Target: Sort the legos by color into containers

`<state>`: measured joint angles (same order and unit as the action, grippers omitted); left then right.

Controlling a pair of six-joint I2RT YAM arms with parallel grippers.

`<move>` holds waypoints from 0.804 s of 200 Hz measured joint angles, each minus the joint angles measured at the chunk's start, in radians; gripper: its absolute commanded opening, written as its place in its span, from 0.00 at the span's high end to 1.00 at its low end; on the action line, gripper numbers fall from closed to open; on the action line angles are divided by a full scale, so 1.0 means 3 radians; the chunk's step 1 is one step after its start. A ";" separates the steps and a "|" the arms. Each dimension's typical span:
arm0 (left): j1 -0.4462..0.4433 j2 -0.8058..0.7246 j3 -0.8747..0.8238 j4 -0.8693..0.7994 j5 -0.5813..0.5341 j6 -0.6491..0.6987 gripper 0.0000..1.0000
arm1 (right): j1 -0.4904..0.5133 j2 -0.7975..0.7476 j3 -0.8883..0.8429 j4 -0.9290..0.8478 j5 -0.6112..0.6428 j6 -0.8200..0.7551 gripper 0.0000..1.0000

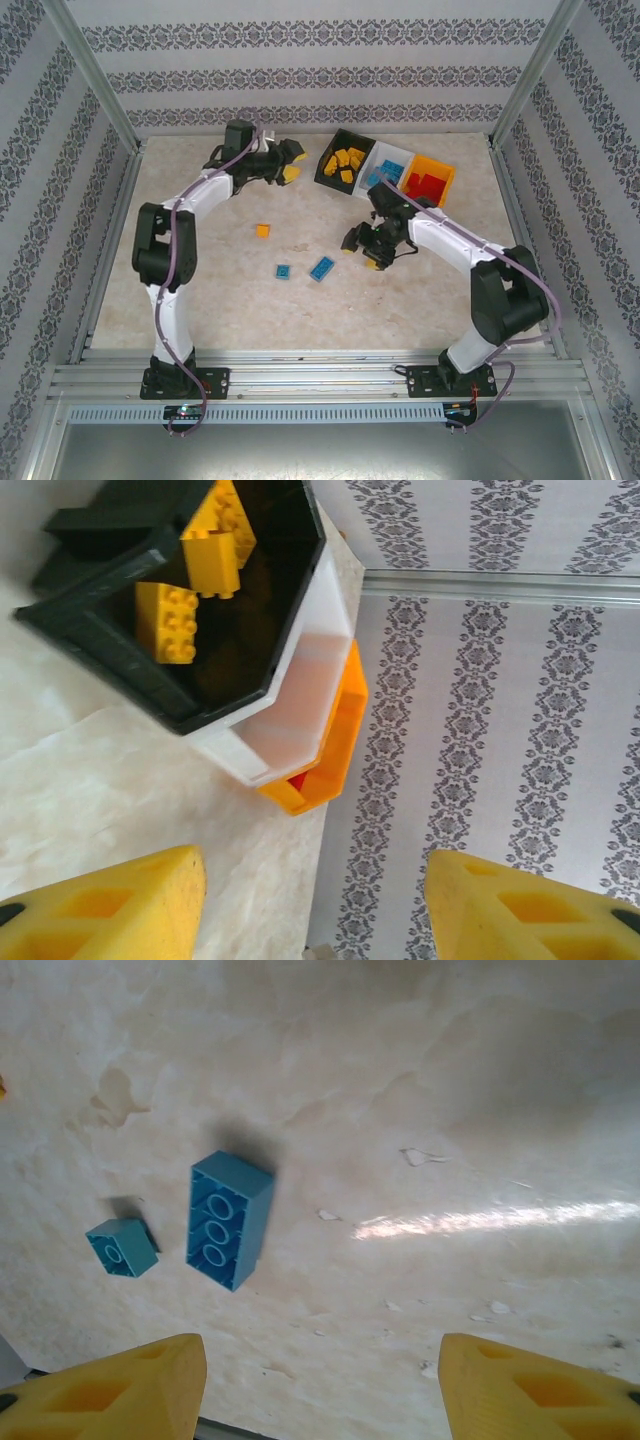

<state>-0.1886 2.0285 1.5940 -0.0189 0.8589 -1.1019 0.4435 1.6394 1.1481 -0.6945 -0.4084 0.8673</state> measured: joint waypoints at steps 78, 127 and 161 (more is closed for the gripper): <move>0.0388 -0.0969 -0.0652 -0.0598 -0.0078 0.0641 0.39 | 0.0373 0.0599 0.0533 0.0114 -0.0025 0.0039 0.36; 0.0582 -0.1247 -0.1027 -0.0923 -0.0136 0.0881 0.39 | 0.0502 0.0814 0.0809 0.0092 -0.0039 0.0047 0.36; 0.0671 -0.1452 -0.1314 -0.1123 -0.0197 0.1022 0.39 | 0.0551 0.0876 0.0961 0.0008 -0.0039 0.0032 0.36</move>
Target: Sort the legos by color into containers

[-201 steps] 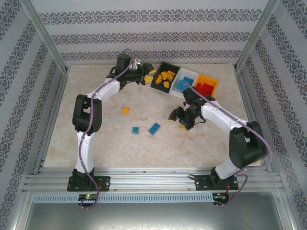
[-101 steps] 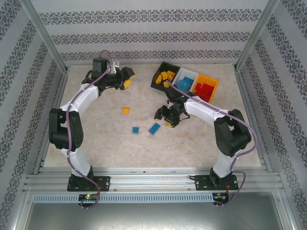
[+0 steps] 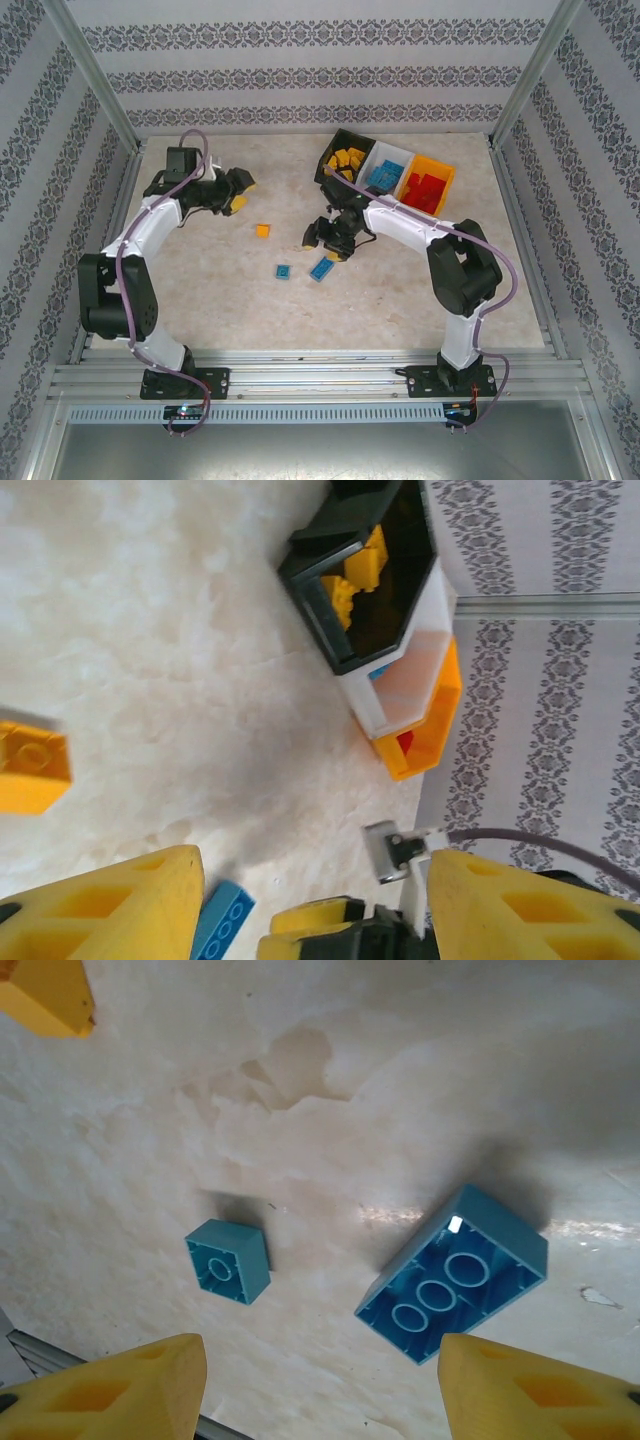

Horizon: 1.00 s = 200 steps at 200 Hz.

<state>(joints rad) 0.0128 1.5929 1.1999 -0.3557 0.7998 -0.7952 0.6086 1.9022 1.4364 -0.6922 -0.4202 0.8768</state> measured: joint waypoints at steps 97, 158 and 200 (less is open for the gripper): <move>0.0286 -0.0154 -0.0495 -0.0750 -0.0179 0.0566 0.30 | 0.0120 0.0749 0.1261 -0.0760 0.0156 -0.0163 0.35; 0.0418 -0.0399 -0.0610 -0.1013 -0.0327 0.0813 0.27 | 0.0212 0.1731 0.3045 -0.1471 0.0399 -0.0346 0.35; 0.0481 -0.0707 -0.0692 -0.1213 -0.0473 0.0965 0.27 | 0.0345 0.2230 0.3820 -0.1817 0.0601 -0.0393 0.34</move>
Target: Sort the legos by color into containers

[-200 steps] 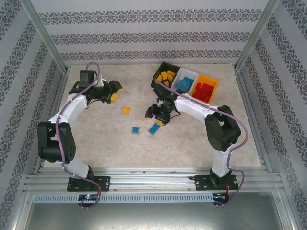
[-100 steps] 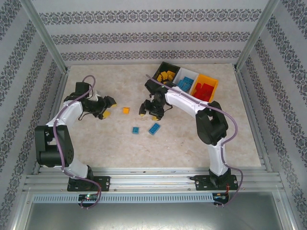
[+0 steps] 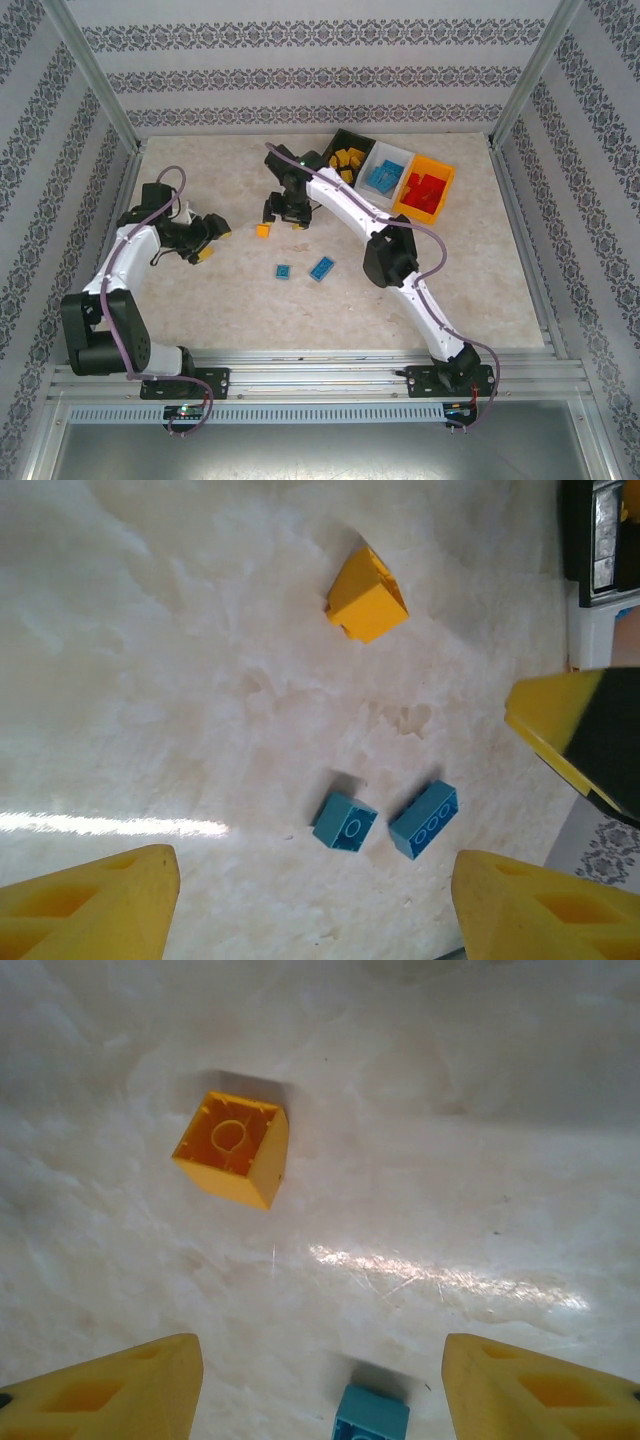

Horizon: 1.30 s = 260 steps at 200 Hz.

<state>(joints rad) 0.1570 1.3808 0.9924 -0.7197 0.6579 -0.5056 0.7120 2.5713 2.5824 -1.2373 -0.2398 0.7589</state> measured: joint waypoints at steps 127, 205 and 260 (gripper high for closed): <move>-0.0632 0.0526 0.0519 -0.0229 -0.0696 0.0453 0.29 | -0.0094 -0.0858 -0.1724 0.0684 0.0144 0.0062 0.37; -0.1244 0.1858 0.1521 -0.0235 -0.1258 0.0706 0.32 | -0.0357 -0.1770 -0.2937 0.1125 0.0135 0.0168 0.37; -0.1352 0.2282 0.1884 -0.0360 -0.1508 0.0842 0.35 | -0.0375 -0.1868 -0.3215 0.1186 0.0109 0.0178 0.37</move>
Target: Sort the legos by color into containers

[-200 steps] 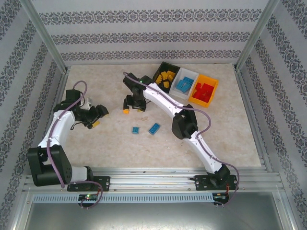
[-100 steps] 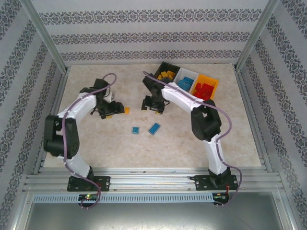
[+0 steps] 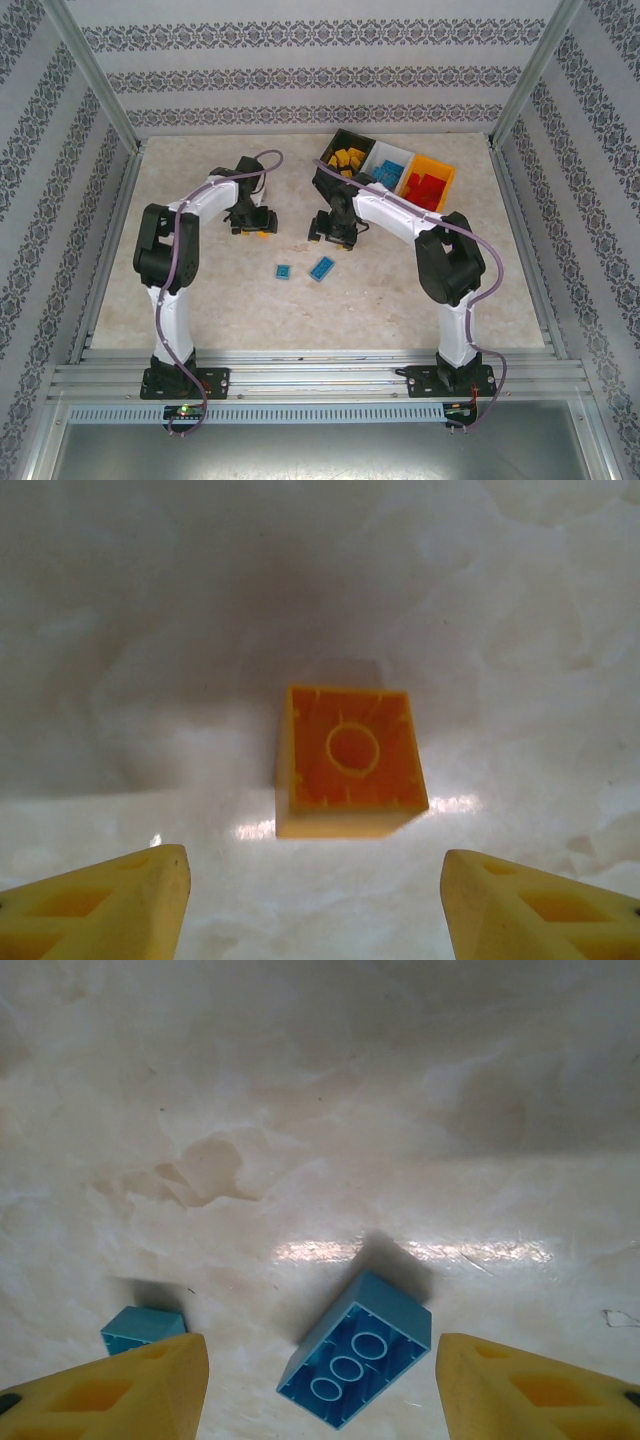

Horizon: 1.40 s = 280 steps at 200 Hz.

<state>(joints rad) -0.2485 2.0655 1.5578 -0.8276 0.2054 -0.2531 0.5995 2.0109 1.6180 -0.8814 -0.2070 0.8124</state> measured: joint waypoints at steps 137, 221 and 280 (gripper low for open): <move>-0.0126 0.0294 0.0448 -0.0252 -0.0088 0.0057 0.62 | -0.0205 -0.0097 -0.0084 0.0018 -0.0139 -0.0028 0.38; -0.0048 0.0355 0.0865 0.0483 0.1217 -0.1067 0.64 | -0.0619 -0.0891 -0.0987 0.0086 -0.0148 -0.0027 0.38; -0.0031 0.0964 0.1100 0.2511 0.1930 -0.3030 0.64 | -0.0786 -0.1306 -0.1696 0.0192 -0.0164 0.0043 0.38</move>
<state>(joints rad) -0.2577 2.3547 1.8877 -0.0742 0.7845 -1.1622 0.3637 1.6192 1.1091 -0.8238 -0.2562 0.8253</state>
